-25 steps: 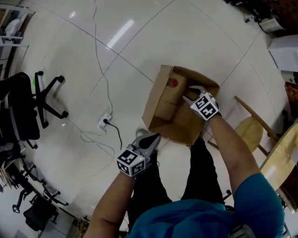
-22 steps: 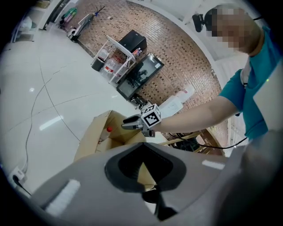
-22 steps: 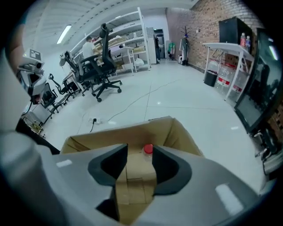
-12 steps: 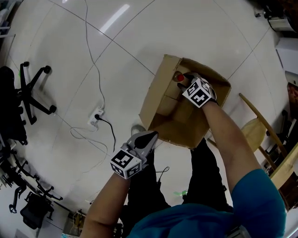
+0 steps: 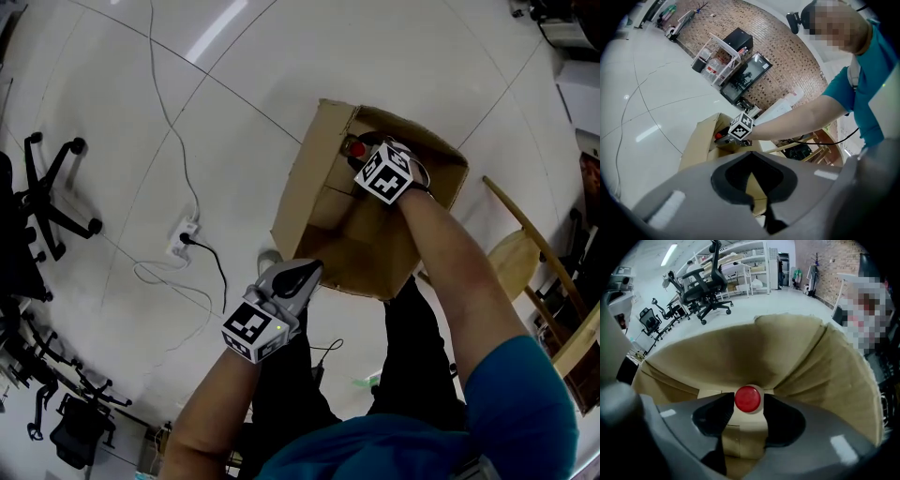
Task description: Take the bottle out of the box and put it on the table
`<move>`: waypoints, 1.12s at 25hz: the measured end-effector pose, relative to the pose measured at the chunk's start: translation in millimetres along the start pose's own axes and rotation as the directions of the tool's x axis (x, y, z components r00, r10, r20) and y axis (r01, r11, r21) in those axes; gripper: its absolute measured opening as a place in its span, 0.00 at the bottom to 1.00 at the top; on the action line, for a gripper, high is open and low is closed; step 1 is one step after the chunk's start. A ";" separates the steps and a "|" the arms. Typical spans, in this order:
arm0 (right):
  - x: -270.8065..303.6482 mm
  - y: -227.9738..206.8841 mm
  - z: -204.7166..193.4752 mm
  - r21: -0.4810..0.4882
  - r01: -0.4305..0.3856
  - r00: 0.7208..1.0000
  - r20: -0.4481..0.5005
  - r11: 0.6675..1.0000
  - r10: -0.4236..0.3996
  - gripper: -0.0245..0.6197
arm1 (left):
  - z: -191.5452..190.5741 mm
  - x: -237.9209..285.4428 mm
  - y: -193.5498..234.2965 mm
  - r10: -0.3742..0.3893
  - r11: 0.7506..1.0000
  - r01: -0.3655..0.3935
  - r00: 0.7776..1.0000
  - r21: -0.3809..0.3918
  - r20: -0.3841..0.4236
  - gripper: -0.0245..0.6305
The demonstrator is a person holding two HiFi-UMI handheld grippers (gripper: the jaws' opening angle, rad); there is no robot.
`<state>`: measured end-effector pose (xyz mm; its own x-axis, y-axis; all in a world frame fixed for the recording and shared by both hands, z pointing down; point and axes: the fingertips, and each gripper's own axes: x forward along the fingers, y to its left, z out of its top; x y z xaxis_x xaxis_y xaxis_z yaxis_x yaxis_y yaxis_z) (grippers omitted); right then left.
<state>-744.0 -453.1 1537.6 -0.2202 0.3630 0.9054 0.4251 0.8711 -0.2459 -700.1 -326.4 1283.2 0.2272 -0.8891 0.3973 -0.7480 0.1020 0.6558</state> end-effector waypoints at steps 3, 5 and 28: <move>3.4 -0.5 -1.4 -0.011 0.009 1.000 -0.003 1.000 -0.009 0.30 | -4.0 2.0 -7.5 -0.009 1.000 0.009 1.000 -0.011 -0.011 0.04; 1.0 -2.3 -2.1 -0.015 0.019 1.000 -0.008 1.000 -0.019 0.29 | -5.6 2.7 -16.5 -0.011 0.999 0.009 0.999 -0.049 -0.035 0.04; -358.9 121.6 59.7 -0.347 -0.008 1.000 -0.008 0.938 0.005 0.27 | 167.8 -106.6 -218.8 0.005 0.996 -0.024 0.979 0.091 0.202 0.04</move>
<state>-665.7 -457.7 1162.0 -0.2106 0.3647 0.9070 0.7048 0.6996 -0.1176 -665.3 -328.7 989.6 0.0927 -0.9604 0.2627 -0.8067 0.0822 0.5852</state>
